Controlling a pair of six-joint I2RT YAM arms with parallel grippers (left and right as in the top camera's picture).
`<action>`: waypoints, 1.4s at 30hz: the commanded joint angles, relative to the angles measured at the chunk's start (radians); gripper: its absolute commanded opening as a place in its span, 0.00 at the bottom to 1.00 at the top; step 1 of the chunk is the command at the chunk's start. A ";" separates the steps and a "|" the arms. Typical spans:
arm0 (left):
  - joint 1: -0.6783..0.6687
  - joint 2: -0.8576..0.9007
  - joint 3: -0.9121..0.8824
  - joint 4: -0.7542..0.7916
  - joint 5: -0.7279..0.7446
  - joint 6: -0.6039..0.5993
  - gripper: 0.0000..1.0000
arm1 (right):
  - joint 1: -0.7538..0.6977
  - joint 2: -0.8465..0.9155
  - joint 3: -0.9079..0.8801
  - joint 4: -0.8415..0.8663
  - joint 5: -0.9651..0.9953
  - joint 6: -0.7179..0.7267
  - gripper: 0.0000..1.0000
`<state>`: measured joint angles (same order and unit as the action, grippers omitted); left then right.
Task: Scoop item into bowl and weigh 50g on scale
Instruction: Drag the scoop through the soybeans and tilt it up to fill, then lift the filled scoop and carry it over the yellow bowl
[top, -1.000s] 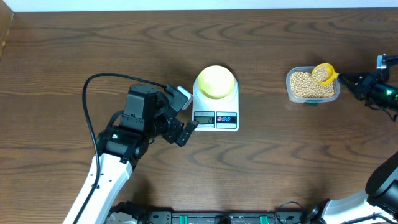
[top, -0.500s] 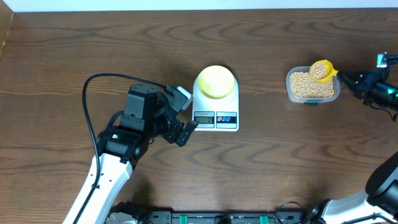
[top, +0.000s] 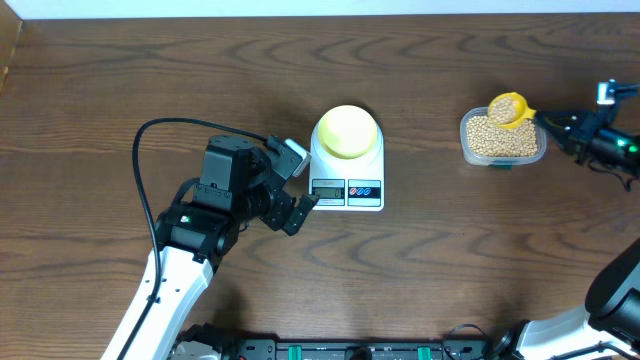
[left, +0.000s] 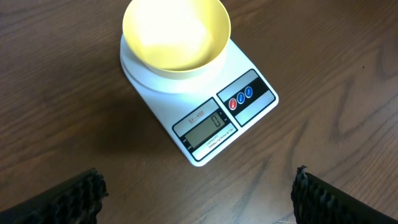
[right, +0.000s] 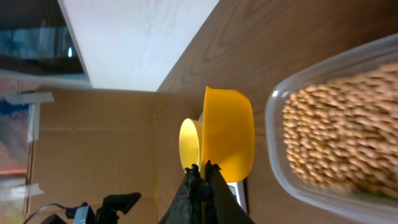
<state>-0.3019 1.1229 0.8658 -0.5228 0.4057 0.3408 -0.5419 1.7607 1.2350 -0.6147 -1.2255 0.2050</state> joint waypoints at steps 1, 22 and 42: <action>0.005 -0.006 0.003 0.001 0.005 0.002 0.98 | 0.054 0.009 -0.004 0.031 -0.041 0.040 0.01; 0.004 -0.006 0.003 0.001 0.005 0.002 0.98 | 0.410 0.009 -0.004 0.352 0.142 0.304 0.01; 0.005 -0.006 0.003 0.002 0.005 0.002 0.98 | 0.671 0.009 -0.004 0.415 0.348 0.240 0.01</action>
<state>-0.3019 1.1229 0.8658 -0.5232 0.4057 0.3408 0.1017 1.7607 1.2339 -0.2138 -0.9188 0.5072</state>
